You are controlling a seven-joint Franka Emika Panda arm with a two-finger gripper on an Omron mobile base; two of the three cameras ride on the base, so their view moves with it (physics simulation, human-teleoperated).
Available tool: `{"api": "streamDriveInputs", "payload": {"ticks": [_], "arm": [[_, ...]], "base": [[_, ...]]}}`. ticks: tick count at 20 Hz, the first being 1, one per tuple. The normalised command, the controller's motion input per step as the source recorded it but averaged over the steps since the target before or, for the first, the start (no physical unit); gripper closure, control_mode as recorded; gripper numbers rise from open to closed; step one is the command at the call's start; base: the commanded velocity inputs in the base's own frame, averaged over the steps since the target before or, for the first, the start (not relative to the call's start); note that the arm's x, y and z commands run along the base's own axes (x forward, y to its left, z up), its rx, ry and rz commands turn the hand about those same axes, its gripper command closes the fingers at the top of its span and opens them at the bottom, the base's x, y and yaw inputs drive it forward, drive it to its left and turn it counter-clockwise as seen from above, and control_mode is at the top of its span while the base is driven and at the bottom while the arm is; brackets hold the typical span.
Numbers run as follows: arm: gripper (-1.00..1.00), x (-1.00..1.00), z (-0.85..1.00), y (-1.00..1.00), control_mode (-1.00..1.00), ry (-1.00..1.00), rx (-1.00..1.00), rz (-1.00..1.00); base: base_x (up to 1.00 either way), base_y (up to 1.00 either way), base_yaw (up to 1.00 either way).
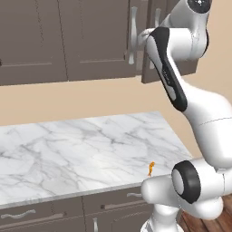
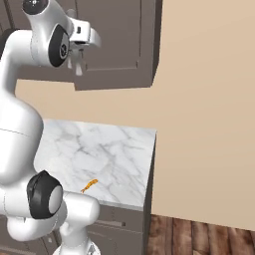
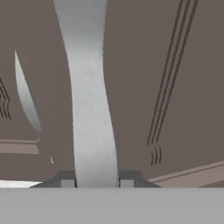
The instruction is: Retrieve the tupperware from the cabinet, then place the raw meat into the tupperware to avoid contamination.
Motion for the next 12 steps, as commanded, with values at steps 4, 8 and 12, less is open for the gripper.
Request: {"api": "streamDriveInputs", "payload": {"ticks": [4,8,12], "arm": [[1.0,-0.42,0.0,-0.75,-1.0,0.01,0.16,0.0],[1.0,-0.5,0.0,-0.74,-1.0,0.02,0.14,0.0],[1.0,-0.6,0.0,-0.67,-1.0,0.04,0.11,0.0]], "base": [[0.0,0.0,0.0],[0.0,0.0,0.0],[0.0,0.0,0.0]]}}
